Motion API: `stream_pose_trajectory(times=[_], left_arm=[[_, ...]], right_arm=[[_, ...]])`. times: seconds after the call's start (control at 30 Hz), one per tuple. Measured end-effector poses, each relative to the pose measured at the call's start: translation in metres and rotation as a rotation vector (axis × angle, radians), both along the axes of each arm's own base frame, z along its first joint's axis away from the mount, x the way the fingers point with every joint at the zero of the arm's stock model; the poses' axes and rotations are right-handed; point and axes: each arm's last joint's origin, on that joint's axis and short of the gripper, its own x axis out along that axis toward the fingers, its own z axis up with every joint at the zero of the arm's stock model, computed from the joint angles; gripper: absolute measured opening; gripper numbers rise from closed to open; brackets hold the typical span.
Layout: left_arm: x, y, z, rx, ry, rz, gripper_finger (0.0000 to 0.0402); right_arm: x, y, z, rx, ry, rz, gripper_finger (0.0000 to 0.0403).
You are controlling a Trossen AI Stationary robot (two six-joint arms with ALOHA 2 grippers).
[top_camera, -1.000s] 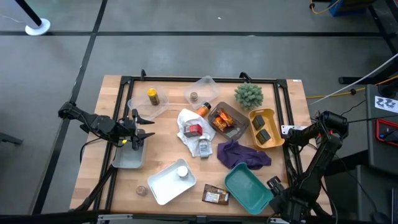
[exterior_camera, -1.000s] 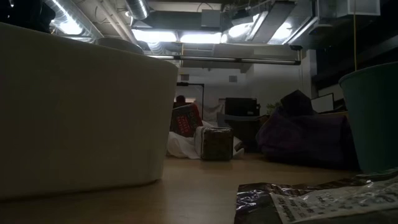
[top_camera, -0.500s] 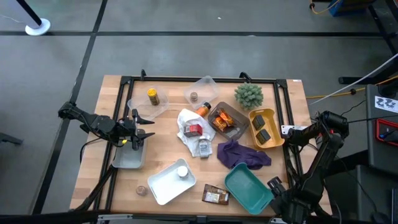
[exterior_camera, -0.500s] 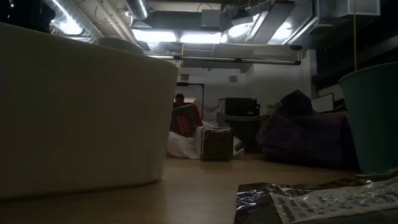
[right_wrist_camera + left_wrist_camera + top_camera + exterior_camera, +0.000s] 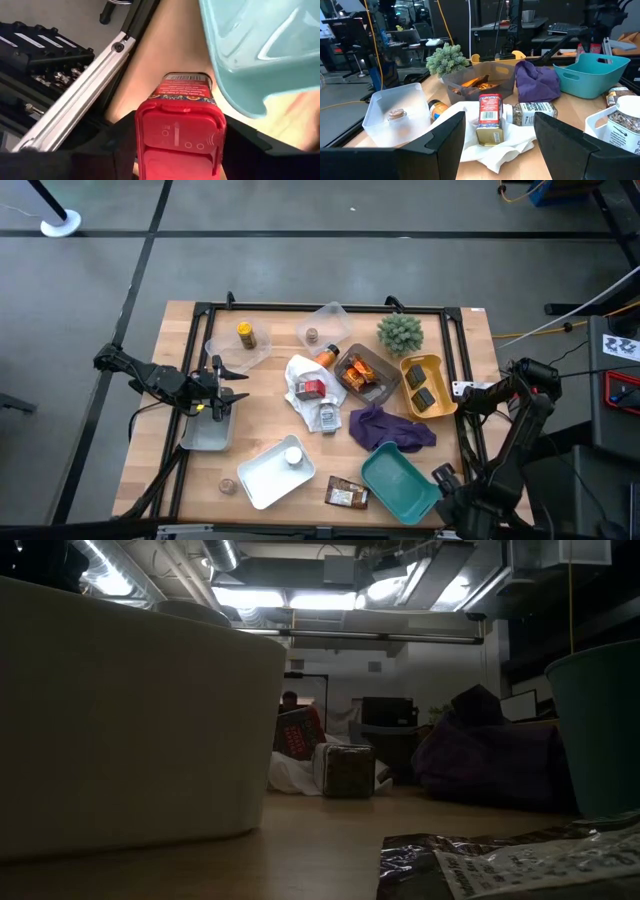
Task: Sort spices by type
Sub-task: Put the bottom red spice can into the green bin
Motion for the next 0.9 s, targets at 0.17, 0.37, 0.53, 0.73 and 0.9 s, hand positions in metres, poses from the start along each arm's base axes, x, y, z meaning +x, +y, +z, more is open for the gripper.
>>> stream_pose_trajectory(times=[0.17,0.37,0.53,0.73,0.9], left_arm=[[0.000,0.000,0.000,0.000,0.000,0.000,0.0224],[0.000,0.000,0.000,0.000,0.000,0.000,0.0224],[0.000,0.000,0.000,0.000,0.000,0.000,0.0224],[0.000,0.000,0.000,0.000,0.000,0.000,0.0224],[0.000,0.000,0.000,0.000,0.000,0.000,0.0224]], right_arm=[[0.001,0.001,0.012,-0.007,0.003,-0.001,0.0233],[0.002,0.003,0.032,-0.006,-0.008,-0.005,0.0223],[0.003,0.004,0.051,-0.015,-0.045,-0.012,0.0219],[0.004,0.004,0.070,-0.003,-0.064,-0.015,0.0231],[0.005,0.003,0.084,-0.011,-0.109,-0.015,0.0219]])
